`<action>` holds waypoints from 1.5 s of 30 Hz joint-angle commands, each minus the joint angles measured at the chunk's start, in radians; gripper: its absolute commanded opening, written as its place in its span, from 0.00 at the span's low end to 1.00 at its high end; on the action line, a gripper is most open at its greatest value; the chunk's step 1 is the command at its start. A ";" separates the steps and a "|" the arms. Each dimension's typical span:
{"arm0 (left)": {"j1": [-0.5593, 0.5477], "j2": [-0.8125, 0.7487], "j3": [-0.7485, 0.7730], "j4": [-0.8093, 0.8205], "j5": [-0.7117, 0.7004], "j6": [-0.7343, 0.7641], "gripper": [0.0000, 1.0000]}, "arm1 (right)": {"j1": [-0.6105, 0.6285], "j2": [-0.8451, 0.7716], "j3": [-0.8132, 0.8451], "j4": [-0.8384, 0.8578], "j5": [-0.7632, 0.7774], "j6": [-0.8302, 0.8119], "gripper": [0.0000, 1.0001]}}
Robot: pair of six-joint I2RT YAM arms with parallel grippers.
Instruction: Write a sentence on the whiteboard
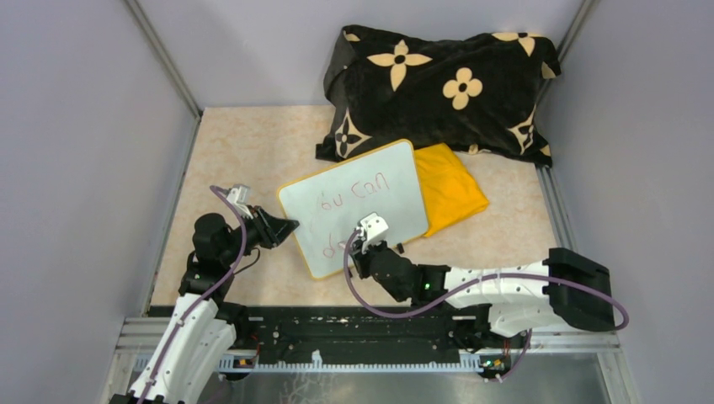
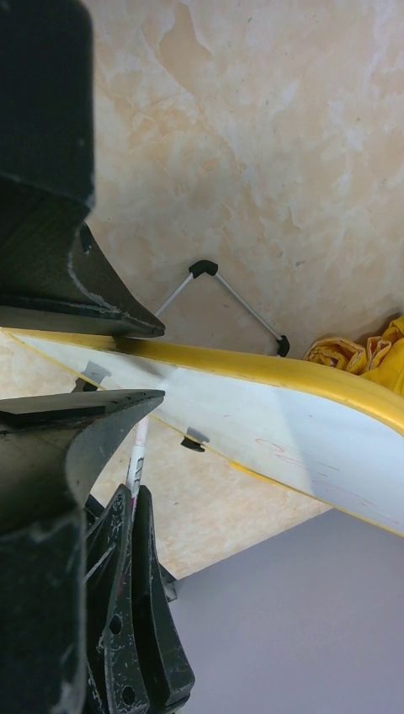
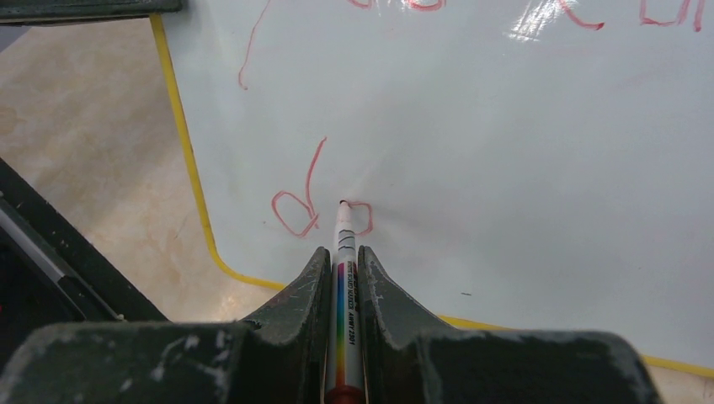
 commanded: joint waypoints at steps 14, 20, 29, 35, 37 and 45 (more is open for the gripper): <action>0.000 -0.011 -0.009 0.049 0.026 0.000 0.35 | -0.013 -0.042 -0.016 -0.013 -0.009 0.060 0.00; 0.000 -0.012 -0.006 0.048 0.024 0.002 0.35 | -0.012 -0.215 -0.050 -0.023 0.013 0.062 0.00; -0.001 -0.010 -0.006 0.045 0.023 0.003 0.35 | -0.105 -0.324 -0.032 -0.071 0.081 -0.038 0.00; 0.000 -0.008 -0.006 0.048 0.022 0.003 0.35 | -0.255 -0.386 -0.028 -0.072 -0.008 -0.041 0.00; -0.001 -0.008 -0.006 0.049 0.024 0.002 0.35 | -0.267 -0.398 -0.028 -0.063 -0.039 -0.066 0.00; 0.000 -0.005 -0.007 0.050 0.022 0.002 0.35 | -0.257 -0.374 -0.053 -0.072 -0.140 -0.049 0.00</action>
